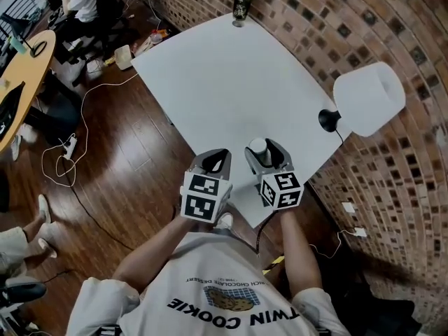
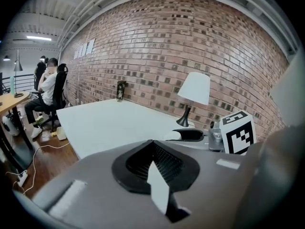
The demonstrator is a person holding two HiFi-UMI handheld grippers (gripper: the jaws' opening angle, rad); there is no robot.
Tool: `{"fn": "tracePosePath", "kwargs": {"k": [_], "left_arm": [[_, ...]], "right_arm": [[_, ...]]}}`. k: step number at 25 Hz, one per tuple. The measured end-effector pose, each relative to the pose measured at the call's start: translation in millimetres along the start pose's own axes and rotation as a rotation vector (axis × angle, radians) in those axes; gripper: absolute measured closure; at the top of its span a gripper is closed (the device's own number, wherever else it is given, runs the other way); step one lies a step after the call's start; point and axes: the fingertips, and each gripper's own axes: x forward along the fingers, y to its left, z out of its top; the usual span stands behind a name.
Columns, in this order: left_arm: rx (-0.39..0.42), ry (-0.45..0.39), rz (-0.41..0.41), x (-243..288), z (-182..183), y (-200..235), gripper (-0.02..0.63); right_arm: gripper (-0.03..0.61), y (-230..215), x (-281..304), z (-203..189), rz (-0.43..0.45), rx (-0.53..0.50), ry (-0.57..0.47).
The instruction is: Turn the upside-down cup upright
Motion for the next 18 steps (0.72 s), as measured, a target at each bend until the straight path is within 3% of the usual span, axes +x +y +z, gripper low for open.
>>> {"fn": "tracePosePath", "kwargs": {"k": [3,6,18], "left_arm": [[0.003,0.005,0.0,7,0,-8,0.611],[0.008,0.005,-0.003,7,-1,-15,0.611],[-0.001,-0.017,0.029,1,-2,-32,0.611]], "right_arm": [[0.304,-16,-9,-6,-0.045,0.127,-0.093],[0.304,-20,-19,-14,-0.09,0.159,-0.125],[0.304,-2,-30,-27,-0.053,0.057,-0.054]]}}
